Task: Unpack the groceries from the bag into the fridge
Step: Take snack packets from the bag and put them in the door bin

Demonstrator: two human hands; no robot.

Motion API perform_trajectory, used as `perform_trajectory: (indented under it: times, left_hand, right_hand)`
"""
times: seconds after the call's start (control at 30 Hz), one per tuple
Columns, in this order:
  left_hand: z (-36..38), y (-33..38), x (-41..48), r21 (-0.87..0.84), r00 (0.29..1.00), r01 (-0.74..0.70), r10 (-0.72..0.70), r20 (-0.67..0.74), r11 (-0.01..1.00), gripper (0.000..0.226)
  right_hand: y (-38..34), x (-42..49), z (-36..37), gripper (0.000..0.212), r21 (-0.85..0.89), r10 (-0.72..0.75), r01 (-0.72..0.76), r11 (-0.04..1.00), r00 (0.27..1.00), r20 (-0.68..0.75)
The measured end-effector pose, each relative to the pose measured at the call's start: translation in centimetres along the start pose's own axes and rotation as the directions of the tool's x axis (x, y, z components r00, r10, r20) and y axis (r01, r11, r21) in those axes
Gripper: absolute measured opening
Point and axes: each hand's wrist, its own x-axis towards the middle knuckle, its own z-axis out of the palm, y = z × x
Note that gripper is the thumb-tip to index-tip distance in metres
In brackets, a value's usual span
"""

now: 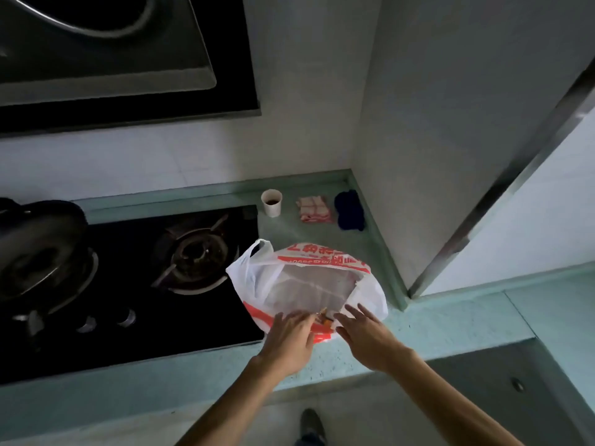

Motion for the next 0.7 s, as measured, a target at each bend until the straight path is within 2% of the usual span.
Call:
perform_trajectory:
  times: [0.03, 0.17, 0.3, 0.37, 0.47, 0.6, 0.7]
  left_hand:
    - [0.7, -0.3, 0.4, -0.002, 1.0, 0.013, -0.013, 0.025, 1.0, 0.026]
    - [2.6, -1.2, 1.4, -0.051, 0.995, 0.045, -0.041, 0.09, 0.998, 0.036]
    - [3.1, -1.8, 3.1, -0.139, 0.992, 0.084, -0.07, 0.106, 0.987, 0.029]
    - [3.2, -1.6, 4.2, -0.159, 0.99, 0.093, -0.075, 0.116, 0.983, 0.024]
    - [3.2, -1.0, 6.1, -0.162, 0.995, 0.056, -0.042, 0.087, 0.985, 0.024]
    - [4.6, -0.3, 8.8, -0.089, 0.991, -0.069, 0.078, 0.11, 0.994, 0.04]
    - [5.5, 0.3, 9.8, -0.049, 0.972, -0.181, 0.186, 0.145, 0.982, 0.028]
  right_hand:
    - [0.7, 0.2, 0.1, 0.042, 0.013, 0.027, -0.028, 1.0, 0.999, 0.041]
    - [2.8, 0.5, 0.5, 0.04, 0.024, 0.064, -0.067, 0.997, 0.993, 0.1]
    - [3.0, 2.1, 0.3, 0.024, 0.181, 0.262, -0.266, 0.947, 0.964, 0.043]
    - [3.3, 3.2, 0.1, 0.028, 0.128, 0.265, -0.279, 0.952, 0.958, 0.111]
    - [4.1, 4.2, 0.0, 0.04, 0.048, 0.339, -0.344, 0.938, 0.937, 0.085]
    - [5.7, 4.5, 0.5, 0.049, -0.094, 0.356, -0.344, 0.934, 0.919, 0.17]
    - [6.9, 4.8, 1.1, 0.05, -0.13, 0.393, -0.376, 0.918, 0.907, 0.152]
